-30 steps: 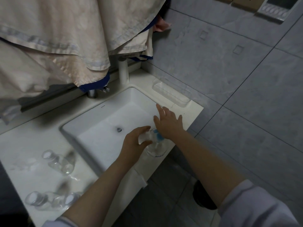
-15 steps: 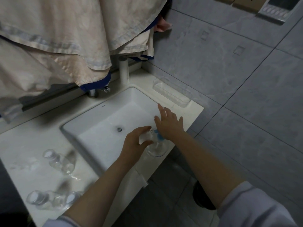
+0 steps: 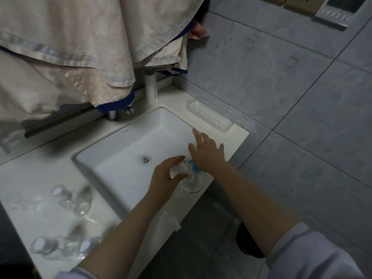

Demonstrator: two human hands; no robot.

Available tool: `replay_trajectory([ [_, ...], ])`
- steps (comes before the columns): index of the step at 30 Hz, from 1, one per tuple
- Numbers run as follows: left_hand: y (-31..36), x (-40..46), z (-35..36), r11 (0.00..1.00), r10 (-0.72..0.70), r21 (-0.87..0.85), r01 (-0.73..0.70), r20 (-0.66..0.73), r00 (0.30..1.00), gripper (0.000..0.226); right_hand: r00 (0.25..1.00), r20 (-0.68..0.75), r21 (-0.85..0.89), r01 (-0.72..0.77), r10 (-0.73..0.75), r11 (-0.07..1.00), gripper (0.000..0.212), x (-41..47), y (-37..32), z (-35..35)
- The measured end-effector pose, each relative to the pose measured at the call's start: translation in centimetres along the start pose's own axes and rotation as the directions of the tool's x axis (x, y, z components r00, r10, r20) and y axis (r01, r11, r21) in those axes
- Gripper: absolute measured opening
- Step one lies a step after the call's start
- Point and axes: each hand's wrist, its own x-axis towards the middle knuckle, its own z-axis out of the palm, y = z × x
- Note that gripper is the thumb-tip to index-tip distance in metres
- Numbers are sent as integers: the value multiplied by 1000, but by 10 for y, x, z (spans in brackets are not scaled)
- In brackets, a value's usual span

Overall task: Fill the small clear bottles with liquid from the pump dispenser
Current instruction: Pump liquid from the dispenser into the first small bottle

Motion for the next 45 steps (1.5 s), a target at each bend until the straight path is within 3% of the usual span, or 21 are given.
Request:
replay_trajectory([
  [24, -3, -6, 5, 999, -31, -17, 31, -1, 1000, 47, 998, 60, -11, -4, 5, 1000, 58, -4, -1, 8],
  [30, 0, -5, 5, 999, -22, -26, 22, -1, 1000, 48, 998, -48, 0, 26, -26, 1000, 57, -1, 0, -3],
  [37, -4, -6, 8, 1000, -27, -4, 27, -14, 1000, 47, 999, 30, 62, -37, 35, 997, 55, -7, 1, 12],
  [45, 0, -5, 5, 1000, -18, -13, 17, -12, 1000, 48, 997, -70, -10, 25, -25, 1000, 60, -3, 1, 0],
])
